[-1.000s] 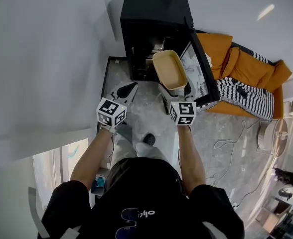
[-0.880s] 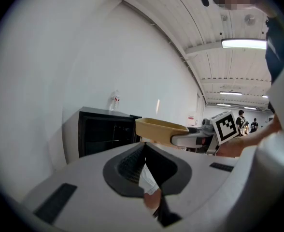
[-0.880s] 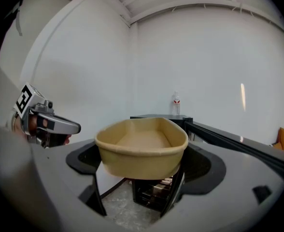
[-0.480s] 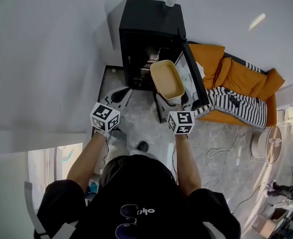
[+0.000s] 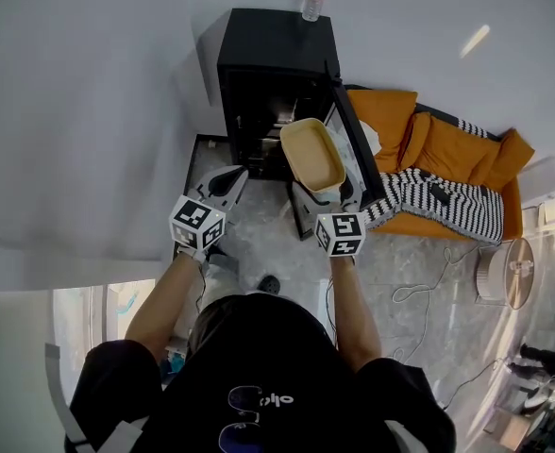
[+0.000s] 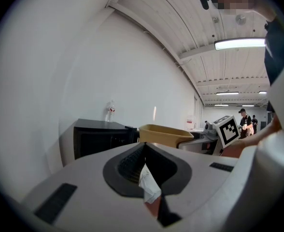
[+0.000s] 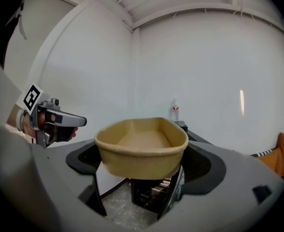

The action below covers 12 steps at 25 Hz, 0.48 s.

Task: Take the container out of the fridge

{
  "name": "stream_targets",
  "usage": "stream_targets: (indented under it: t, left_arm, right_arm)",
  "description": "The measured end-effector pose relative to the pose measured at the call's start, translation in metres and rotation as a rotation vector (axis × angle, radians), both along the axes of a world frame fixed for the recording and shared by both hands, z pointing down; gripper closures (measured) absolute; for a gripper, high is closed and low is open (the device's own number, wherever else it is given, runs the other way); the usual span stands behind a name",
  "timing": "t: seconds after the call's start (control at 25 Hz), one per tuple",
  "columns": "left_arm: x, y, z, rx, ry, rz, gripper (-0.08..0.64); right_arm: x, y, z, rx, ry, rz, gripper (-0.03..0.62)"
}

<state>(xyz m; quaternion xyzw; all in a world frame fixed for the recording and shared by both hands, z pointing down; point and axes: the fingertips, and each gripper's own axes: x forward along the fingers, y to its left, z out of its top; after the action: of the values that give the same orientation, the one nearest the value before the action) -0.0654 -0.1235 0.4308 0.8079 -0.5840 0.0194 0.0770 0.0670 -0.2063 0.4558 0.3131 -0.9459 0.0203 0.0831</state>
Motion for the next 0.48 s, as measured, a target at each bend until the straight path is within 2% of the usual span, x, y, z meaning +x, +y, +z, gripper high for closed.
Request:
stream_targets:
  t: [0.48]
  left_arm:
    - [0.012,-0.004,-0.003,0.006,-0.007,0.019,0.554]
  right_arm:
    - [0.013,0.000,-0.001,0.001,0.002,0.011,0.080]
